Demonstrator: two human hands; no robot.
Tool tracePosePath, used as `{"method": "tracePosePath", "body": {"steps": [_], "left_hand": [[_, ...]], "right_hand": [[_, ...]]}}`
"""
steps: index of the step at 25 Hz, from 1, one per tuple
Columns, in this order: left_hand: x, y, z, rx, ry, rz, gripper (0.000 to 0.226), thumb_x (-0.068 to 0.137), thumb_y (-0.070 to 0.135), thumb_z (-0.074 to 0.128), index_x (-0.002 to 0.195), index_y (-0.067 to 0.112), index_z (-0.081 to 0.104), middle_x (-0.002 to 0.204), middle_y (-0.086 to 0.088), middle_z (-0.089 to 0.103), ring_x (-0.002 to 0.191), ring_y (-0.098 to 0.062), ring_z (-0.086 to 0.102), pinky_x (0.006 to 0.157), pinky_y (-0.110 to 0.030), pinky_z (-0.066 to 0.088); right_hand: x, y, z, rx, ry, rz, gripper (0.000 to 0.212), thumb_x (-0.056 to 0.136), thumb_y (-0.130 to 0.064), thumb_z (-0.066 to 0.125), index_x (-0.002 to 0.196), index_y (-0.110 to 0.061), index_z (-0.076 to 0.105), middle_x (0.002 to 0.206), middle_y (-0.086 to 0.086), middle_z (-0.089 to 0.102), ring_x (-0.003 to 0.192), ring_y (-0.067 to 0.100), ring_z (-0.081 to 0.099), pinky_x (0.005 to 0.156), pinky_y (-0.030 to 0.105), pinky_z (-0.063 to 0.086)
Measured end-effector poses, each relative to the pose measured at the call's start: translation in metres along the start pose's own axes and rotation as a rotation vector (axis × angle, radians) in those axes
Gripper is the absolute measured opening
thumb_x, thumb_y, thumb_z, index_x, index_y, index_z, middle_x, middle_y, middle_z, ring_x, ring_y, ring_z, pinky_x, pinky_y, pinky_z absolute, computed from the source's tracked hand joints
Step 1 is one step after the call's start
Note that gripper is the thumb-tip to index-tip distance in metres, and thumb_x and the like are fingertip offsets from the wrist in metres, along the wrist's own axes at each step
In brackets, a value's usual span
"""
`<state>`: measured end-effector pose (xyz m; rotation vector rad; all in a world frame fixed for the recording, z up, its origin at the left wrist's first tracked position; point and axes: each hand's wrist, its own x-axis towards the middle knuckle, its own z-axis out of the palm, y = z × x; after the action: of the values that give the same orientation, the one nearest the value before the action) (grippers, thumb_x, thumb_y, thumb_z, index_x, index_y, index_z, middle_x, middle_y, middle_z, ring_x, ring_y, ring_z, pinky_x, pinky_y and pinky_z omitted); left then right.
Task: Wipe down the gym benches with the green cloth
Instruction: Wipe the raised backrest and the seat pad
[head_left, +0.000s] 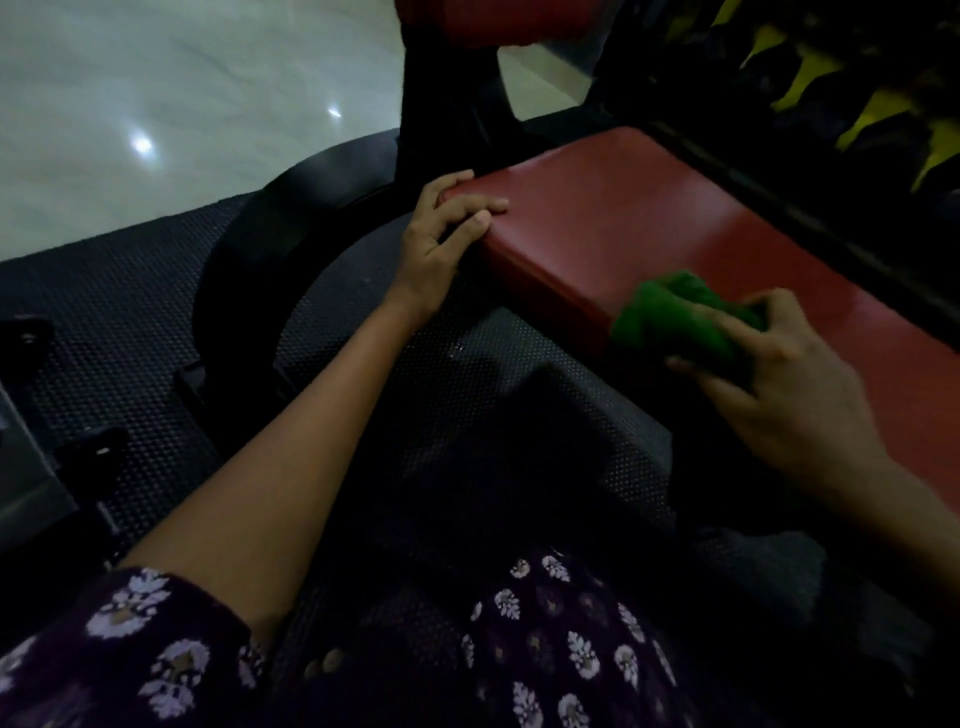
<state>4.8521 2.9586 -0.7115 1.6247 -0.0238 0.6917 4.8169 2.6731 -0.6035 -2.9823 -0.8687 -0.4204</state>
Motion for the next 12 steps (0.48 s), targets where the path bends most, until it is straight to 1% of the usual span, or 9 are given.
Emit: {"method": "tracePosePath", "body": {"steps": [2,4,6,7,9,10,11,12], "left_hand": [[0.003,0.004,-0.001,0.021,-0.025,-0.01,0.021,0.085,0.034,0.055,0.105,0.03,0.063,0.128,-0.003,0.041,0.119,0.0,0.038,0.1,-0.007,0.03],[0.004,0.009,-0.001,0.03,-0.026,-0.045,0.021,0.087,0.026,0.055,0.107,0.026,0.063,0.129,-0.005,0.041,0.118,0.0,0.039,0.099,-0.006,0.03],[0.005,0.016,-0.003,0.063,-0.035,-0.086,0.024,0.087,0.024,0.054,0.109,0.023,0.062,0.13,-0.005,0.041,0.119,-0.004,0.04,0.103,-0.013,0.031],[0.005,0.018,-0.004,0.101,-0.045,-0.099,0.023,0.088,0.022,0.055,0.11,0.023,0.061,0.132,-0.006,0.041,0.121,-0.006,0.039,0.105,-0.018,0.032],[0.003,0.026,-0.004,0.191,-0.099,-0.108,0.022,0.092,0.019,0.054,0.112,0.026,0.06,0.134,-0.006,0.04,0.125,-0.01,0.036,0.11,-0.028,0.031],[0.002,0.031,-0.004,0.232,-0.124,-0.109,0.021,0.094,0.019,0.054,0.112,0.028,0.06,0.134,-0.005,0.04,0.126,-0.011,0.036,0.11,-0.029,0.03],[0.0,0.036,-0.005,0.276,-0.138,-0.109,0.02,0.095,0.02,0.053,0.111,0.03,0.06,0.135,-0.004,0.039,0.126,-0.01,0.035,0.109,-0.026,0.03],[-0.001,0.041,-0.006,0.325,-0.145,-0.108,0.02,0.095,0.02,0.052,0.111,0.03,0.059,0.135,-0.006,0.039,0.126,-0.009,0.034,0.106,-0.021,0.029]], "right_hand": [[0.023,0.028,0.0,0.037,-0.089,0.146,0.051,0.087,-0.047,0.054,0.132,-0.024,0.052,0.111,0.013,0.042,0.096,0.034,0.052,0.076,0.038,0.041],[0.061,0.046,0.004,0.095,-0.144,0.275,0.05,0.089,-0.05,0.052,0.134,-0.028,0.049,0.115,0.016,0.042,0.104,0.038,0.052,0.085,0.041,0.042],[0.085,0.045,0.008,0.16,-0.159,0.357,0.049,0.091,-0.051,0.051,0.135,-0.031,0.048,0.12,0.018,0.043,0.108,0.04,0.052,0.087,0.041,0.042],[0.086,0.042,0.011,0.175,-0.165,0.336,0.049,0.091,-0.051,0.05,0.135,-0.031,0.047,0.12,0.017,0.044,0.107,0.039,0.053,0.087,0.04,0.043],[0.059,0.041,0.004,0.176,-0.172,0.222,0.048,0.091,-0.049,0.051,0.135,-0.031,0.047,0.112,0.013,0.043,0.1,0.035,0.054,0.083,0.037,0.042],[0.039,0.048,0.001,0.168,-0.162,0.172,0.048,0.09,-0.049,0.052,0.135,-0.031,0.047,0.108,0.01,0.042,0.097,0.033,0.053,0.08,0.036,0.042],[0.019,0.058,-0.001,0.164,-0.149,0.143,0.049,0.089,-0.05,0.052,0.135,-0.032,0.047,0.107,0.009,0.042,0.096,0.032,0.053,0.08,0.036,0.043],[0.006,0.072,-0.003,0.156,-0.146,0.166,0.051,0.089,-0.051,0.052,0.136,-0.032,0.047,0.109,0.01,0.043,0.098,0.032,0.053,0.081,0.038,0.044]]}}
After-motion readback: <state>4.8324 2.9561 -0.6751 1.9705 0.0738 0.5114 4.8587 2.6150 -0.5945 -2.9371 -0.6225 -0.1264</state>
